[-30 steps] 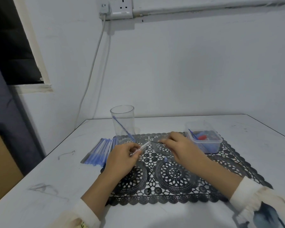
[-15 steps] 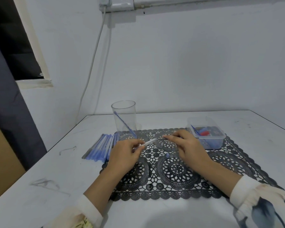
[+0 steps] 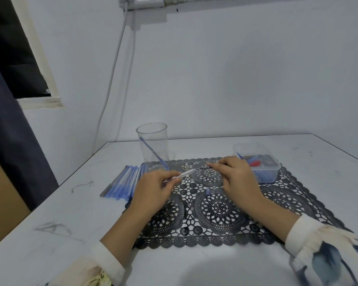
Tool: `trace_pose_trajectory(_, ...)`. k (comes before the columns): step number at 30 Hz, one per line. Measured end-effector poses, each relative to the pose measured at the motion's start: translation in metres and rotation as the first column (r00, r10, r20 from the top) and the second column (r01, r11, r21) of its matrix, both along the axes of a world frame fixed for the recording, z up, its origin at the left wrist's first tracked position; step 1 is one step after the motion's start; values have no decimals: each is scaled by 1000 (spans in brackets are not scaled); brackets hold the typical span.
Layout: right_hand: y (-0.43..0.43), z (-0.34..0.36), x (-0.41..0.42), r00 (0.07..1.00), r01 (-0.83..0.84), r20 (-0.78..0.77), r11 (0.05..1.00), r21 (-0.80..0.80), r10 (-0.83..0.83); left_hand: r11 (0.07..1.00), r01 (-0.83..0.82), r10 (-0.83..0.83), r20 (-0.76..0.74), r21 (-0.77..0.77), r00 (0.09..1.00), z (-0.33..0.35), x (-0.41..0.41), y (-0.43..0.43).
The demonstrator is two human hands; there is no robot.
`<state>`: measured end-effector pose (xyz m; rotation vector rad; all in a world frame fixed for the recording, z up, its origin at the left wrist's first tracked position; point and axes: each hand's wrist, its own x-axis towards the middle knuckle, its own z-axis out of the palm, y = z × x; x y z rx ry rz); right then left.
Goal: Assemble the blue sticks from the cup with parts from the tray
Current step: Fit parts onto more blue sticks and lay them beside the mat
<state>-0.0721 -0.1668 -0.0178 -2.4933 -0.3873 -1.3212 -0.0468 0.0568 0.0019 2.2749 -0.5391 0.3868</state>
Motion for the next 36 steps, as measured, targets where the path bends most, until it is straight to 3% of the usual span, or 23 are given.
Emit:
trace_pose_trajectory(14, 4, 3, -6, 996, -66, -66, 998, 9, 66, 997, 45, -48, 54, 66, 997, -3, 2, 1)
trace_pose_trajectory(19, 5, 5, -10, 996, 45, -85, 987, 153, -32, 995, 35, -40, 63, 92, 997, -2, 2, 1)
trace_pose_trajectory(29, 4, 7, -9, 980, 176, -126, 961, 212, -152, 987, 38, -60, 139, 157, 988, -1, 0, 1)
trace_pose_trajectory(36, 8, 5, -10, 994, 83, -82, 973, 215, -67, 981, 40, -76, 185, 192, 980, -1, -1, 1)
